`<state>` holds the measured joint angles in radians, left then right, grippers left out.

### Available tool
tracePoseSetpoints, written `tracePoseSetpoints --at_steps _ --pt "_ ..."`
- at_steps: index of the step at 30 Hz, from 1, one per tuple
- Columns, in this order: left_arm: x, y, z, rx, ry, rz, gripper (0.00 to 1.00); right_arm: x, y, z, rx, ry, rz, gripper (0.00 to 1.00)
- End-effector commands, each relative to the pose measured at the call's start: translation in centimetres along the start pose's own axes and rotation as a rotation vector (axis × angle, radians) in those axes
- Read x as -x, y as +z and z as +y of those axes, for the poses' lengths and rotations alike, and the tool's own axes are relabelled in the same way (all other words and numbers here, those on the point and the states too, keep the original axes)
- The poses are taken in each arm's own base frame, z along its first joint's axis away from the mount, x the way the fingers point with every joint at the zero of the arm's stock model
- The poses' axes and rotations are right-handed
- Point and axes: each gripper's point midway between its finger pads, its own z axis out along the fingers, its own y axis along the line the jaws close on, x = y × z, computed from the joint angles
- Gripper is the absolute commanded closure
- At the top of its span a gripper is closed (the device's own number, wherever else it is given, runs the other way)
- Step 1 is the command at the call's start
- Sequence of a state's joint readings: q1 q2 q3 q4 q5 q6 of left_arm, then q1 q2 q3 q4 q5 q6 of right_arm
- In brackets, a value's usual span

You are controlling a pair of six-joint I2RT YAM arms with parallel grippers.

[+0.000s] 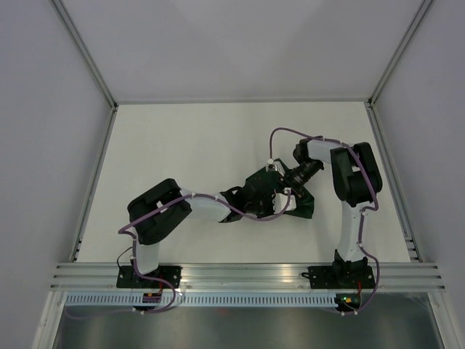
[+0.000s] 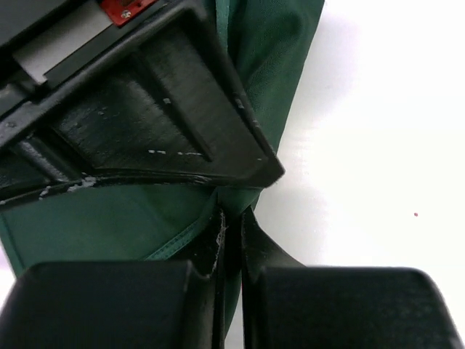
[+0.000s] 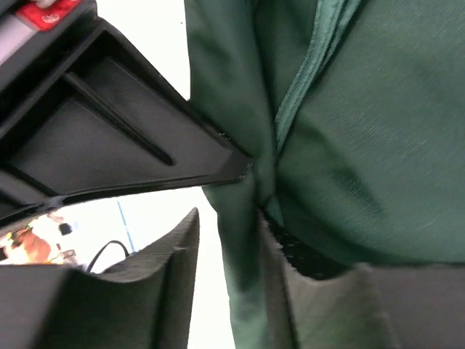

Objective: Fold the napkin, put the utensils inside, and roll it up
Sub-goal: Roll the napkin at the center of the board.

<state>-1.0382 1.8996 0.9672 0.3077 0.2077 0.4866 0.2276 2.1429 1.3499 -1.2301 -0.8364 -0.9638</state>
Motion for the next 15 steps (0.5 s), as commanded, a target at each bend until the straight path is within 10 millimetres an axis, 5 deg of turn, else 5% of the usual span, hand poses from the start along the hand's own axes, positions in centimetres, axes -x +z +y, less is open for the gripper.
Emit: tracePoseSetpoints --at_steps 1,6,15 --pt "-5.0 0.5 -4.7 -0.175 -0.209 0.148 0.98 2.2 -0.8 -2.8 -0.184 -0.173 -0.047 0.55" --pt "-5.6 0.5 -5.4 -0.265 -0.305 0.18 0.98 4.6 -3.5 -3.4 -0.389 -0.166 -0.169 0.47" --pt "-6.5 0.0 -5.8 -0.384 -0.51 0.175 0.98 5.2 -9.2 -3.3 -0.637 -0.149 -0.379 0.43"
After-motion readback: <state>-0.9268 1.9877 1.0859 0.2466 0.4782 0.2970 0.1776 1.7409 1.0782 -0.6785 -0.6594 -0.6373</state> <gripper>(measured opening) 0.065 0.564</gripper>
